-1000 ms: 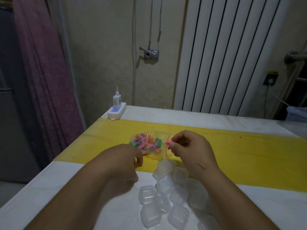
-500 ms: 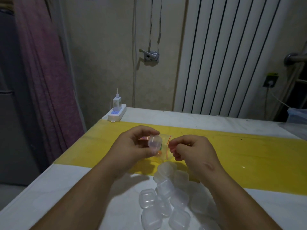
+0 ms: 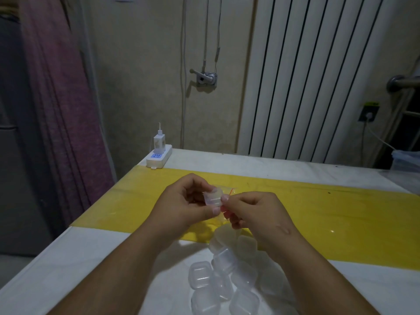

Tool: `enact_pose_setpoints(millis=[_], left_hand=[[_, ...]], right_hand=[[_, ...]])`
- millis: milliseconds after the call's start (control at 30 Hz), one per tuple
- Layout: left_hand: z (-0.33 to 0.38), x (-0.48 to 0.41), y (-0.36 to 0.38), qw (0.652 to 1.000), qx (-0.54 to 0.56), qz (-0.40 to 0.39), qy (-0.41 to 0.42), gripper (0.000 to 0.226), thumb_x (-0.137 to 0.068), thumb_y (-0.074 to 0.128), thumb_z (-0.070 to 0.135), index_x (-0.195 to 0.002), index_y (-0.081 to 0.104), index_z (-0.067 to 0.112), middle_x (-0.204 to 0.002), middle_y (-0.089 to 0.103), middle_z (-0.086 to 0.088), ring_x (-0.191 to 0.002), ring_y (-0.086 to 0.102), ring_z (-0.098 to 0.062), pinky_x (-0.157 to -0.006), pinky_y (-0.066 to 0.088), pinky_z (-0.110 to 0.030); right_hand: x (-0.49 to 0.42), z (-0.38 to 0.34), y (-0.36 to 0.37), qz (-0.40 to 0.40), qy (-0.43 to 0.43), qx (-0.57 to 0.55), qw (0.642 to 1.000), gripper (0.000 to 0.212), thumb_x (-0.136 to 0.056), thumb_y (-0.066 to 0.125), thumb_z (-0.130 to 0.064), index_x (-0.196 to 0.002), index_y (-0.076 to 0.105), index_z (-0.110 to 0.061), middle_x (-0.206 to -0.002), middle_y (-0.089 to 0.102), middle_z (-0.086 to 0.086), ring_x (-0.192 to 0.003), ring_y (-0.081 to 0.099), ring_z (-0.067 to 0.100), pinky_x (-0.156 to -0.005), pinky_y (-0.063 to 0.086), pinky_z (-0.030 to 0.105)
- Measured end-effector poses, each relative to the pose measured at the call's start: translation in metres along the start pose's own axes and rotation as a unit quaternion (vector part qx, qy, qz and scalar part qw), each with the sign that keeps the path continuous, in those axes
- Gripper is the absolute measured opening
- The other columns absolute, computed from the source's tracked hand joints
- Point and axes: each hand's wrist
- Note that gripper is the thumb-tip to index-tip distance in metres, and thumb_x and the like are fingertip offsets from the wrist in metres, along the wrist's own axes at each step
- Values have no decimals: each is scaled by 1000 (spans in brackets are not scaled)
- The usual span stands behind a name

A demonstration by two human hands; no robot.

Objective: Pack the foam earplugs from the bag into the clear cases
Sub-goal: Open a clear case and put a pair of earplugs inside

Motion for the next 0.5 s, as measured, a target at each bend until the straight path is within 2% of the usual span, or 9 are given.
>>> enact_pose_setpoints(millis=[100,300,500], left_hand=[[0,1,1,1000,-26,0,2,30,-71,76,-11,-97,64,-2,-94,70,-18,-82,68,-20,-76,58,-32],[-1,-1,2,996,-82,30,32,23,-73,80,-2,-90,66,4,-81,72,-3,-75,67,-13,-71,56,-28],[-9,0,3,978,-188,55,72,19,-72,83,11,-84,67,15,-81,73,2,-78,70,-18,-70,59,-31]], right_hand=[[-2,3,0,12,-11,36,999,24,-86,70,-29,-71,78,-12,-62,65,6,-58,56,15,-59,50,30],[-3,5,0,5,-4,0,1000,16,-85,72,-22,-73,78,-14,-63,64,5,-60,55,16,-62,50,32],[-5,10,2,7,-3,14,1000,9,-82,72,-21,-76,78,-17,-61,66,-1,-58,55,13,-61,48,30]])
Point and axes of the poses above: each hand's wrist, its own x-axis away from the middle knuckle, its own y-axis out of the palm, z = x × y
